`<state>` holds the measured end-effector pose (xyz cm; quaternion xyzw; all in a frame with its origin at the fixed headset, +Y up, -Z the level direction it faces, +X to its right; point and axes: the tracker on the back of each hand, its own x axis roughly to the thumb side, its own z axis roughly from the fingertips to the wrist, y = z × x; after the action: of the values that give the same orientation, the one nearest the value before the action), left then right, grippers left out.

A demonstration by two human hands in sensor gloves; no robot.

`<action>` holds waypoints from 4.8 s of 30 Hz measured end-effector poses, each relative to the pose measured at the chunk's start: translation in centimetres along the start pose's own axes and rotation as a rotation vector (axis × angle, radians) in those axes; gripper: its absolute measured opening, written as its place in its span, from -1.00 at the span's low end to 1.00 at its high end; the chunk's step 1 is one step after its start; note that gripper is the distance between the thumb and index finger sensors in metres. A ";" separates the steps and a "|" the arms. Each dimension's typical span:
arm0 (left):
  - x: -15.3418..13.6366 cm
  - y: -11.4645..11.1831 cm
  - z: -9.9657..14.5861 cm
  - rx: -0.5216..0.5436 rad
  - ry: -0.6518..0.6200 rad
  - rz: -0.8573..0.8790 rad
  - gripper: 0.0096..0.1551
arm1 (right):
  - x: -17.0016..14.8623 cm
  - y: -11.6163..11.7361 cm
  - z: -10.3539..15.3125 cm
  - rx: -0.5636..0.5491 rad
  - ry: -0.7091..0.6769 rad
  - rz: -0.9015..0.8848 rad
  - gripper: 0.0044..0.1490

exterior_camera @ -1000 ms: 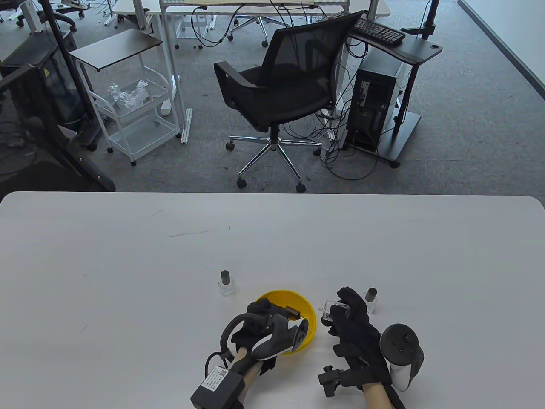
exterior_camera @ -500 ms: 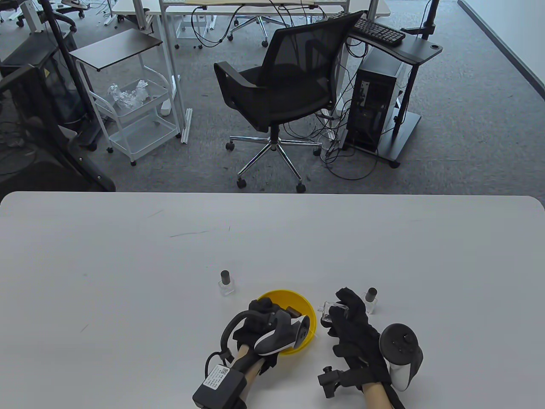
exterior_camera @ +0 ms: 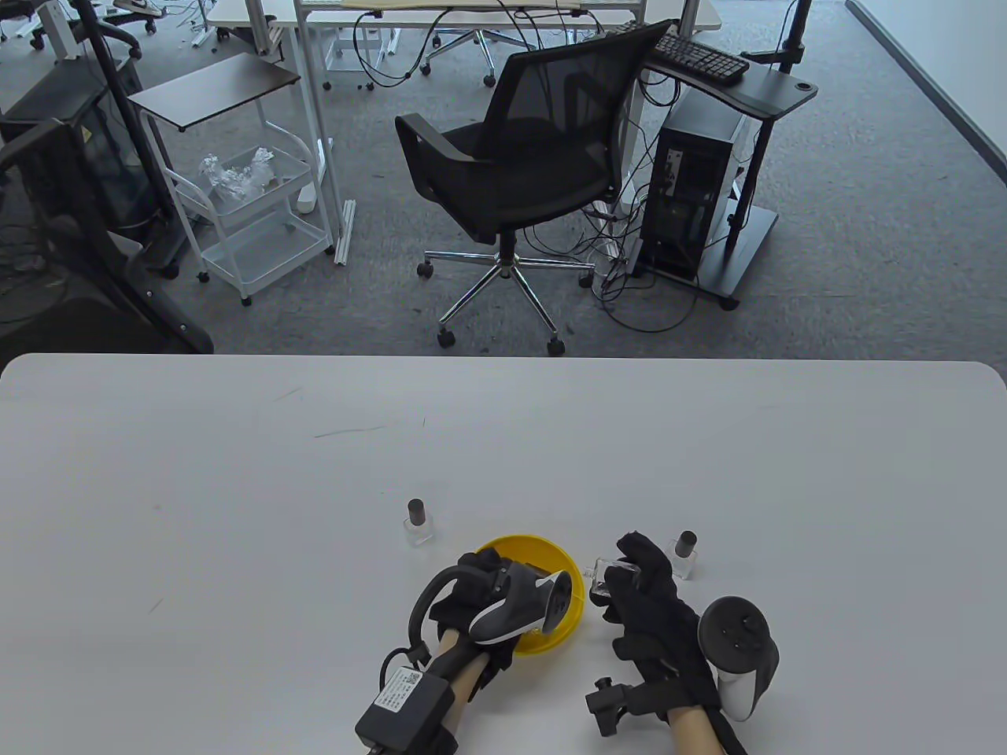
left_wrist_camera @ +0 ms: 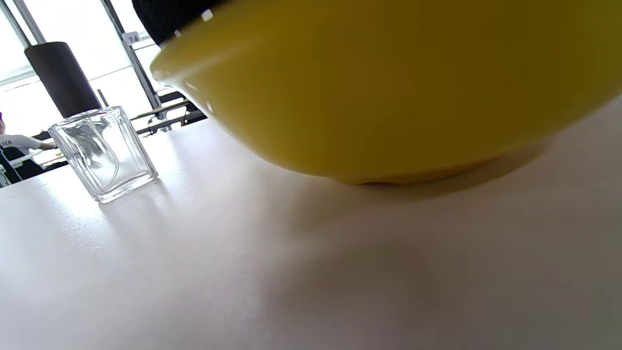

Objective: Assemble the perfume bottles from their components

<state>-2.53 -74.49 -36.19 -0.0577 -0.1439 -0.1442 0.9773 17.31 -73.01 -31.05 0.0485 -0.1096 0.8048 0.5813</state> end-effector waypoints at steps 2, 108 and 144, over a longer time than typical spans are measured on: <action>-0.3 0.4 0.2 0.012 0.000 0.028 -0.49 | 0.0 0.0 0.0 0.000 -0.001 0.000 -0.28; -9.1 -3.3 7.2 0.191 -0.226 1.510 -0.58 | 0.4 5.5 1.0 0.390 -0.006 -0.227 -0.35; -8.4 -2.5 8.0 0.275 -0.203 1.475 -0.64 | -0.3 5.4 1.1 0.346 0.047 -0.330 -0.42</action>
<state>-13.09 -73.36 -30.85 -0.0293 -0.1738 0.5725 0.8008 12.24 -75.20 -30.65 0.1457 0.0529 0.7065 0.6906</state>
